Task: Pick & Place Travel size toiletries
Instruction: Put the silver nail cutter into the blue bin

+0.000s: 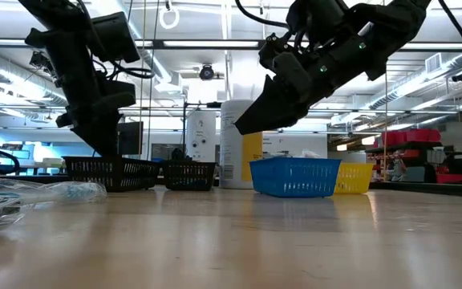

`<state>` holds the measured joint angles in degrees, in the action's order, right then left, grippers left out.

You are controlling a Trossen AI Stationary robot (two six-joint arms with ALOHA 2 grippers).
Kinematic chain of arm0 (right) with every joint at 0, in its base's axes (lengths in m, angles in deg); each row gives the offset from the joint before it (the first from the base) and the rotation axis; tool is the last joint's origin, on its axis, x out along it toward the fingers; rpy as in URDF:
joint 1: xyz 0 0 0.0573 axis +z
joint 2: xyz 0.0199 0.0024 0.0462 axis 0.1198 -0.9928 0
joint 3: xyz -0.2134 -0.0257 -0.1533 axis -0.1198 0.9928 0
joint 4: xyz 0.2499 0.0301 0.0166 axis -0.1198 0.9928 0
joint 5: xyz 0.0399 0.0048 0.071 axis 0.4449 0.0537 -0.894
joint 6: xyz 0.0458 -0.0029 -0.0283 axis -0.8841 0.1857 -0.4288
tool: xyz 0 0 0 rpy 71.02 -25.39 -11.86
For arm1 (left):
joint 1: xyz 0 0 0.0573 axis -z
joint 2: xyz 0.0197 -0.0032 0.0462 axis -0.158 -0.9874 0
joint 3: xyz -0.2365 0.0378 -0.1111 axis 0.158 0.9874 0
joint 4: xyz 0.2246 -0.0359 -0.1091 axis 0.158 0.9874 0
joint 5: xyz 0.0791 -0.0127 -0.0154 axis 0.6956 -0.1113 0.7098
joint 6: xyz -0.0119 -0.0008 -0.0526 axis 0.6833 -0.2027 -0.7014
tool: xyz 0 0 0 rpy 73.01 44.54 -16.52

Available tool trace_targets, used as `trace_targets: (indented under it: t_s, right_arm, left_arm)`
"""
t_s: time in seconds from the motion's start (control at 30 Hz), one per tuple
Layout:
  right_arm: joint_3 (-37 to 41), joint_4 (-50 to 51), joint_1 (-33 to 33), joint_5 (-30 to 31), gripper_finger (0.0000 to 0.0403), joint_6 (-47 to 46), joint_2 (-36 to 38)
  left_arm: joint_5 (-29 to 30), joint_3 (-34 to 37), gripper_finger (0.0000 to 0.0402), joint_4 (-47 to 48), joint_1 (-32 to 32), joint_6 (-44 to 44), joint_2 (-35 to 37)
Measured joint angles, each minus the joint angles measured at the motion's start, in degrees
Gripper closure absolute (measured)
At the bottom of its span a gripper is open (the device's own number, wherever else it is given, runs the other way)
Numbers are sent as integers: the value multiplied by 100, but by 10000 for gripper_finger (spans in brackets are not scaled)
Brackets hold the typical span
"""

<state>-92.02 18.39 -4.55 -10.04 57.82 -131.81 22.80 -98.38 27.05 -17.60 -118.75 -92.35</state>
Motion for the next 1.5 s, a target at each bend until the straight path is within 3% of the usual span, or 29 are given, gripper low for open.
trace_targets:
  t_s: [0.2, 0.53, 0.8, 1.07, 1.2, 1.4, 1.5]
  right_arm:
    - [0, -32, -67, 64, 211, -356, 2]
    - [0, 46, -113, 101, 214, -599, 2]
    - [0, 170, -116, 72, 215, -600, 4]
    - [-4, 127, -111, -2, 215, -665, 4]
    - [-4, 129, -111, -2, 215, -667, 4]
    - [-4, 118, -23, -4, 215, -1152, 4]
    - [-4, 122, 91, -4, 215, -1370, 4]
  left_arm:
    - [412, -70, 283, -222, -2, 280, 87]
    - [-248, -1137, 280, -235, 304, 973, 130]
    - [-639, -1193, 280, -345, 1149, 304, 30]
    - [-653, -1193, 287, -509, 2170, -239, -396]
    - [-695, -1191, 293, -1191, 2758, 314, -810]
    - [-871, -1196, 289, -2447, 3611, 1962, -1596]
    - [-928, -1196, 283, -2966, 3960, 2248, -1998]
